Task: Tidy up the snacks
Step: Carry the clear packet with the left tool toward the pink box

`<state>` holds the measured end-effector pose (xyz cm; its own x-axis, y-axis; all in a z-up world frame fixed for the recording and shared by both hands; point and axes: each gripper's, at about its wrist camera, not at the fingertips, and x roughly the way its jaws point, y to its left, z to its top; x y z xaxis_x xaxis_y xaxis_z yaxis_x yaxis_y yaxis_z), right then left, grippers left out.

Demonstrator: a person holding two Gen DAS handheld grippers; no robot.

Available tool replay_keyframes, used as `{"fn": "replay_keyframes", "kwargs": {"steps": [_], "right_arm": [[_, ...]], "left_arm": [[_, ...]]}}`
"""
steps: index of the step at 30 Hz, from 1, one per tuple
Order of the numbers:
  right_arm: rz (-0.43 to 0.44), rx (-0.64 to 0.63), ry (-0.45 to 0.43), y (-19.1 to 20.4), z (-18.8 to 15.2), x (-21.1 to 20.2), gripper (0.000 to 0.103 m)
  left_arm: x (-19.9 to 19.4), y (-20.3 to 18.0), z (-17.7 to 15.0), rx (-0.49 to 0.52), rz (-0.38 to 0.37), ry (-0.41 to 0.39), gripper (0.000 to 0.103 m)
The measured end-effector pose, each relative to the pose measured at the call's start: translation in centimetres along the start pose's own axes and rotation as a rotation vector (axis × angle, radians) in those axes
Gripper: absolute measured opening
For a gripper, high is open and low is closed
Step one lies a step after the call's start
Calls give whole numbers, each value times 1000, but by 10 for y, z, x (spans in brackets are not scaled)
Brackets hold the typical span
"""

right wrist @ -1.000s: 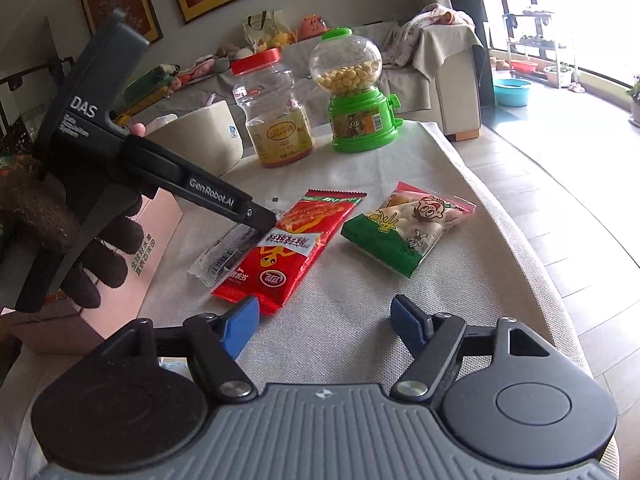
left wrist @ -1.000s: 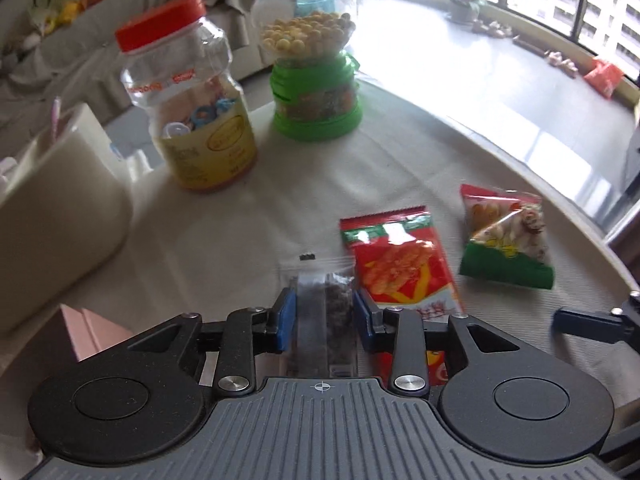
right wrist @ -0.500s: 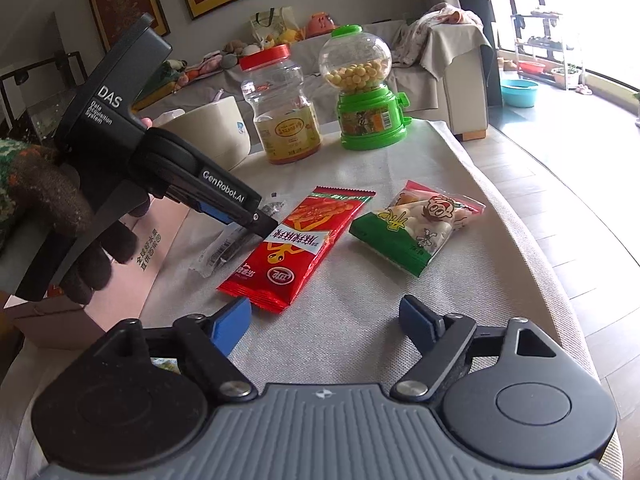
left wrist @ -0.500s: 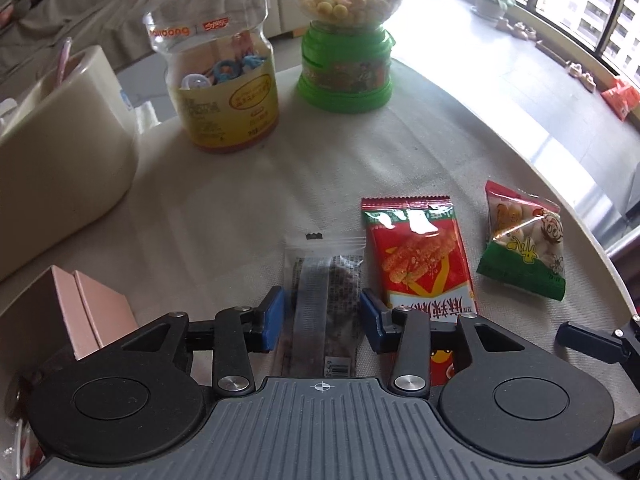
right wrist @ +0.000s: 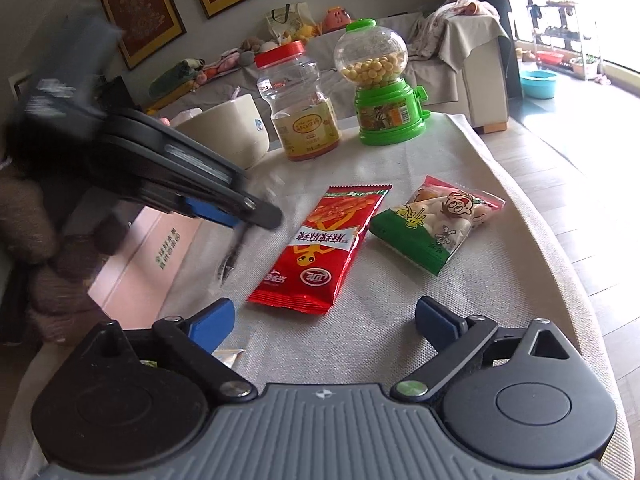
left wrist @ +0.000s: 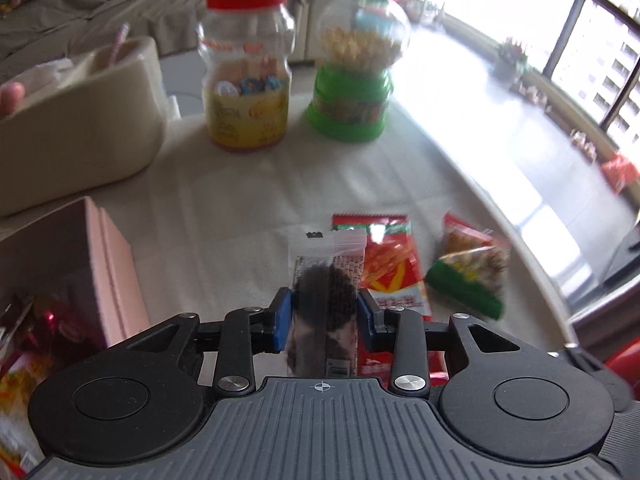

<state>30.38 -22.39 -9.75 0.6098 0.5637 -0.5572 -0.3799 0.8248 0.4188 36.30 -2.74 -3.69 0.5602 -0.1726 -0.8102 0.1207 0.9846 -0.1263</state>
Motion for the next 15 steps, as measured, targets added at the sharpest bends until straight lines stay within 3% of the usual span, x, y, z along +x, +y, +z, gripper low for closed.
{"fn": "replay_keyframes", "kwargs": {"steps": [4, 7, 11, 15], "right_arm": [[-10, -17, 7, 3, 0, 2, 99], [-20, -46, 22, 8, 1, 5, 103], [-56, -107, 51, 18, 1, 10, 103], [-147, -193, 96, 36, 0, 20, 103]], "left_arm": [[-62, 6, -26, -49, -95, -107, 39], [-96, 14, -63, -73, -131, -128, 39], [-122, 28, -121, -89, -98, -106, 39], [-129, 50, -167, -122, -4, -98, 39]]}}
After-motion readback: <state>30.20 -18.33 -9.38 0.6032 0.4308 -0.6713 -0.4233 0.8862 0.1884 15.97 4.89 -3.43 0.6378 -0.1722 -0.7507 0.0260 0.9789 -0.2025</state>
